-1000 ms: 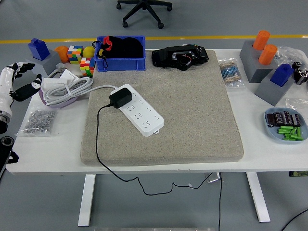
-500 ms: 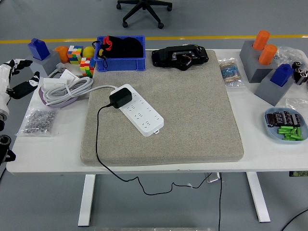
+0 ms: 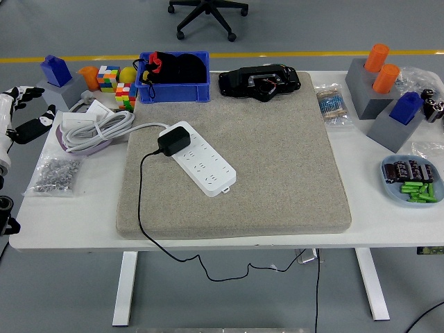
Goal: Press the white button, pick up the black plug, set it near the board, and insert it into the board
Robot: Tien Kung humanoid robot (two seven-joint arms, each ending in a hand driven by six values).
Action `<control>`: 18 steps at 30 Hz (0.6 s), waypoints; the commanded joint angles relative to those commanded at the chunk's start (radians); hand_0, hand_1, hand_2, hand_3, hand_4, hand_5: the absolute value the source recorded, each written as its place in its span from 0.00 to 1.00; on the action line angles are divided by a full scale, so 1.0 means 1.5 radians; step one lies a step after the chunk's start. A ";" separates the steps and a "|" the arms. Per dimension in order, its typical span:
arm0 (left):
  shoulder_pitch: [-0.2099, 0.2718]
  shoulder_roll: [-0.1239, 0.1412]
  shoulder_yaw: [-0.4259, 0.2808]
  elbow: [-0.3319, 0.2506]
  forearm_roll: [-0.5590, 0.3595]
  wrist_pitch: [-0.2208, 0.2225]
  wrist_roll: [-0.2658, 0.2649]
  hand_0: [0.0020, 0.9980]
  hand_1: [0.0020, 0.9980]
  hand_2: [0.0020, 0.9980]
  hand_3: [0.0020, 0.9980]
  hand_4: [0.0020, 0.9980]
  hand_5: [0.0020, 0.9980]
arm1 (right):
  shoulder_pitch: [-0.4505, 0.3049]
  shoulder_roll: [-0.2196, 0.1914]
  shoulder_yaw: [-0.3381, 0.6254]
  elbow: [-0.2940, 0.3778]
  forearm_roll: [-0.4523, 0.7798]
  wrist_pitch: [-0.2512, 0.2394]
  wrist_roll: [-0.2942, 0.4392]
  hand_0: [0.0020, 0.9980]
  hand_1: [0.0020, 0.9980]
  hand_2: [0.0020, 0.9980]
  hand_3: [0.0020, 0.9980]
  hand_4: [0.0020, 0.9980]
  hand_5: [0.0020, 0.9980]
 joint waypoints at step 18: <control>0.027 -0.016 -0.009 -0.013 0.000 -0.012 0.000 0.75 0.80 0.68 0.68 0.65 0.19 | -0.025 0.008 0.081 -0.006 -0.030 0.004 -0.001 0.64 0.58 0.61 0.55 0.65 0.31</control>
